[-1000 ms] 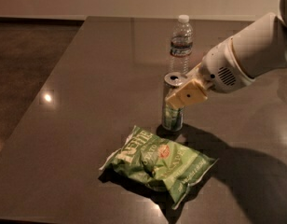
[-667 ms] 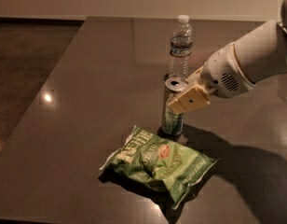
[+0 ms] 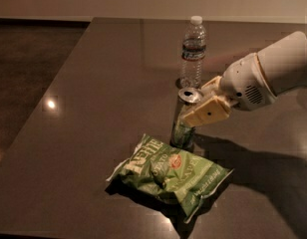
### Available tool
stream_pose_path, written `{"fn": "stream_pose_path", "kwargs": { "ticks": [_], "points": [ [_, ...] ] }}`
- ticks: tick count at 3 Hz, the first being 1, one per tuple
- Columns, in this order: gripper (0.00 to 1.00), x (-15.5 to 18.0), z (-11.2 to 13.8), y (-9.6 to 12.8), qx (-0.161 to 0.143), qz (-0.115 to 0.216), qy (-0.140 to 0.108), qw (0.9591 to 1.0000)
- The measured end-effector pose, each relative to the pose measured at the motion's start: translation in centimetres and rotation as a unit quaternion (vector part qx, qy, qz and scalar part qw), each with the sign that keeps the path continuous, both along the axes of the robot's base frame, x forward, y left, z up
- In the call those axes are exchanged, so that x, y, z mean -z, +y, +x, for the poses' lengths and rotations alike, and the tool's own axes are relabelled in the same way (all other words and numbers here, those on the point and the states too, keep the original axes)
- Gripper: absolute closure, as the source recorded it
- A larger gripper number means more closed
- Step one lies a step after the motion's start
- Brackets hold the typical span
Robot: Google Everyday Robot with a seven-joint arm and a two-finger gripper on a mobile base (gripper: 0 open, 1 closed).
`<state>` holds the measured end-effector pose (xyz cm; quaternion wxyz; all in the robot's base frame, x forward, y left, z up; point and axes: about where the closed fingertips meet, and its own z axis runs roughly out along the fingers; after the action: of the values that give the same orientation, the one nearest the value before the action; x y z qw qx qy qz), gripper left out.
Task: Move redbull can near green jalapeno chip bag
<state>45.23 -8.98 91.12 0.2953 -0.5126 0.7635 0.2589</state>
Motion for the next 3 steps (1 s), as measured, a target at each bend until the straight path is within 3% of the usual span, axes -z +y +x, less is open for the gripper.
{"fn": "stream_pose_path", "kwargs": {
  "ticks": [2, 3],
  "points": [
    [0.17, -0.08, -0.17, 0.35, -0.006, 0.001, -0.001, 1.0],
    [0.0, -0.12, -0.24, 0.55, -0.008, 0.0, -0.002, 1.0]
  ]
}}
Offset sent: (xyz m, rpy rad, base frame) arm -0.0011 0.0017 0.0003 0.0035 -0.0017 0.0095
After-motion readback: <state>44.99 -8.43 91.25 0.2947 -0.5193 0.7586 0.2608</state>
